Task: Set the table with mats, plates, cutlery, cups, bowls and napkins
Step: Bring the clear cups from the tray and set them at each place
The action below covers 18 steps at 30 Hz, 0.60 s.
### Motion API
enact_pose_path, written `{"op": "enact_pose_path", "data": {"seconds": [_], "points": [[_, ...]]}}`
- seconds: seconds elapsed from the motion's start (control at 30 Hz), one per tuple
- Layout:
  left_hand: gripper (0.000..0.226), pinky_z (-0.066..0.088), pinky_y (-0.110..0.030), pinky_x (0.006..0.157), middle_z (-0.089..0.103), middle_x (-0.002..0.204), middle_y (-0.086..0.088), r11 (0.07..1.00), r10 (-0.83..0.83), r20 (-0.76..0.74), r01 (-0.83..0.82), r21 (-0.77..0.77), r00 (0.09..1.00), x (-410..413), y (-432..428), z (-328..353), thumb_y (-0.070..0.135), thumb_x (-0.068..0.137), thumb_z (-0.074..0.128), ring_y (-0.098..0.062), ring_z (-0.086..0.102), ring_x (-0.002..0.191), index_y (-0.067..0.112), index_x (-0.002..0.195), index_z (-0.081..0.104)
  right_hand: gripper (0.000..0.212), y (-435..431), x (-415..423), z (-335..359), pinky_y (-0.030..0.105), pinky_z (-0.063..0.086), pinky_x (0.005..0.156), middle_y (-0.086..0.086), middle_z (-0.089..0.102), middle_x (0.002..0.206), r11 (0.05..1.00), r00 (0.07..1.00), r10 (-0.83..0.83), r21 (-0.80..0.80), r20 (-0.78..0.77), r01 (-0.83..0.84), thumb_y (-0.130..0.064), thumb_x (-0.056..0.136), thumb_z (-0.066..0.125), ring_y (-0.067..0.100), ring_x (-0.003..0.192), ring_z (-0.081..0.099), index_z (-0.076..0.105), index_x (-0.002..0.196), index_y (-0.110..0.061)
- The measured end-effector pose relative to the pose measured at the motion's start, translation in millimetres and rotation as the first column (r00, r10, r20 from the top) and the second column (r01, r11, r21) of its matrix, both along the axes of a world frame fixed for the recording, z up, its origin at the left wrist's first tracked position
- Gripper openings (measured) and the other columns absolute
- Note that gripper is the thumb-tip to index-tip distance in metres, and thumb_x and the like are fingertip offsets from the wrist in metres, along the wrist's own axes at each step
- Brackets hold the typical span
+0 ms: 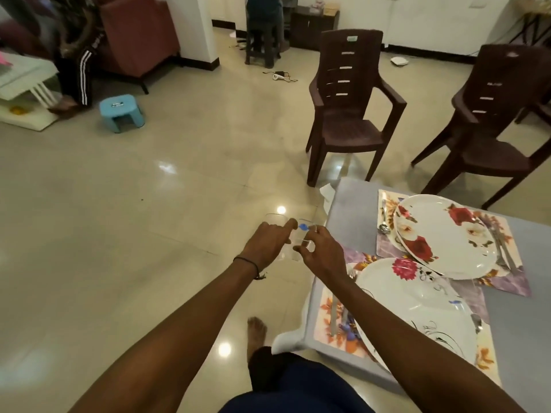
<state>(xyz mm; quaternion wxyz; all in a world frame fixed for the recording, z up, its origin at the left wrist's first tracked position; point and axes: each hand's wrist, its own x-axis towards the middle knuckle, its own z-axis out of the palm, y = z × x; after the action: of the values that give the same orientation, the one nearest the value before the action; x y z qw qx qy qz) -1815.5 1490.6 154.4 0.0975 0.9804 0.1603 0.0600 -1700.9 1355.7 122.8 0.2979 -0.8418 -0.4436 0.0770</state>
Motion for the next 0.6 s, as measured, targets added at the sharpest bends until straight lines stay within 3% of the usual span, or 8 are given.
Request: {"op": "enact_pose_path", "data": {"seconds": [0.17, 0.27, 0.33, 0.4, 0.43, 0.5, 0.53, 0.6], "points": [[0.042, 0.037, -0.028, 0.089, 0.075, 0.091, -0.004, 1.0, 0.029, 0.048, -0.029, 0.007, 0.998, 32, 68, 0, 0.008, 0.094, 0.053, -0.024, 0.067, 0.087, 0.009, 0.133, 0.036, 0.035, 50, 30, -14, 0.029, 0.052, 0.077, 0.006, 0.064, 0.125, 0.986, 0.987, -0.155, 0.059, -0.047, 0.157, -0.04, 0.081, 0.078, 0.024, 0.102, 0.066, 0.07, 0.1, -0.012], [0.036, 0.022, -0.039, 0.11, 0.075, 0.091, 0.003, 0.996, 0.011, -0.001, -0.011, 0.09, 1.0, 57, 116, -5, 0.005, 0.091, 0.049, -0.019, 0.065, 0.095, 0.011, 0.126, 0.043, 0.033, 76, 54, -16, 0.026, 0.051, 0.072, 0.006, 0.065, 0.117, 0.967, 0.969, -0.236, 0.077, -0.075, 0.241, -0.038, 0.08, 0.08, 0.023, 0.094, 0.067, 0.069, 0.097, -0.012], [0.024, 0.015, -0.049, 0.116, 0.075, 0.092, 0.004, 0.998, -0.007, -0.064, 0.011, 0.062, 0.998, 77, 143, -7, 0.005, 0.091, 0.047, -0.019, 0.061, 0.099, 0.013, 0.114, 0.05, 0.031, 92, 71, -17, 0.024, 0.051, 0.07, 0.004, 0.064, 0.113, 0.953, 0.952, -0.291, 0.063, -0.093, 0.297, -0.039, 0.08, 0.08, 0.021, 0.091, 0.066, 0.068, 0.093, -0.014], [0.018, 0.02, -0.05, 0.115, 0.073, 0.094, 0.004, 0.999, -0.052, -0.069, 0.052, 0.001, 0.996, 95, 165, -3, 0.006, 0.092, 0.045, -0.02, 0.059, 0.099, 0.015, 0.104, 0.053, 0.03, 105, 83, -19, 0.025, 0.052, 0.07, 0.002, 0.063, 0.112, 0.946, 0.945, -0.313, 0.055, -0.098, 0.319, -0.038, 0.079, 0.079, 0.02, 0.091, 0.065, 0.069, 0.095, -0.015], [0.015, 0.029, -0.047, 0.11, 0.073, 0.092, 0.002, 0.996, -0.094, -0.047, 0.093, -0.01, 0.994, 109, 176, 1, 0.006, 0.091, 0.047, -0.022, 0.06, 0.096, 0.015, 0.1, 0.054, 0.03, 112, 91, -19, 0.024, 0.052, 0.07, 0.002, 0.063, 0.112, 0.941, 0.94, -0.33, 0.05, -0.085, 0.335, -0.038, 0.079, 0.079, 0.02, 0.092, 0.065, 0.07, 0.097, -0.015], [0.006, 0.047, -0.038, 0.08, 0.068, 0.08, -0.007, 0.992, -0.125, 0.005, 0.125, -0.003, 0.992, 134, 196, 9, 0.007, 0.089, 0.056, -0.028, 0.059, 0.078, 0.012, 0.088, 0.055, 0.033, 127, 105, -13, 0.024, 0.051, 0.074, 0.002, 0.064, 0.114, 0.918, 0.918, -0.391, 0.039, -0.071, 0.394, -0.038, 0.079, 0.079, 0.02, 0.096, 0.065, 0.07, 0.102, -0.016], [0.01, 0.045, -0.035, 0.063, 0.062, 0.073, -0.011, 0.993, -0.122, 0.028, 0.122, 0.008, 0.992, 146, 203, 12, 0.008, 0.088, 0.06, -0.03, 0.056, 0.068, 0.011, 0.081, 0.053, 0.034, 132, 110, -11, 0.025, 0.051, 0.074, 0.004, 0.064, 0.114, 0.906, 0.906, -0.418, 0.039, -0.069, 0.421, -0.037, 0.079, 0.08, 0.02, 0.097, 0.065, 0.069, 0.103, -0.015], [0.022, 0.036, -0.034, 0.049, 0.051, 0.063, -0.01, 0.986, -0.158, 0.052, 0.155, 0.057, 0.986, 164, 212, 14, 0.009, 0.086, 0.066, -0.028, 0.048, 0.06, 0.011, 0.071, 0.049, 0.035, 138, 117, -10, 0.028, 0.053, 0.073, 0.005, 0.065, 0.112, 0.891, 0.891, -0.449, 0.048, -0.063, 0.452, -0.034, 0.078, 0.082, 0.022, 0.096, 0.065, 0.069, 0.103, -0.013]]}}
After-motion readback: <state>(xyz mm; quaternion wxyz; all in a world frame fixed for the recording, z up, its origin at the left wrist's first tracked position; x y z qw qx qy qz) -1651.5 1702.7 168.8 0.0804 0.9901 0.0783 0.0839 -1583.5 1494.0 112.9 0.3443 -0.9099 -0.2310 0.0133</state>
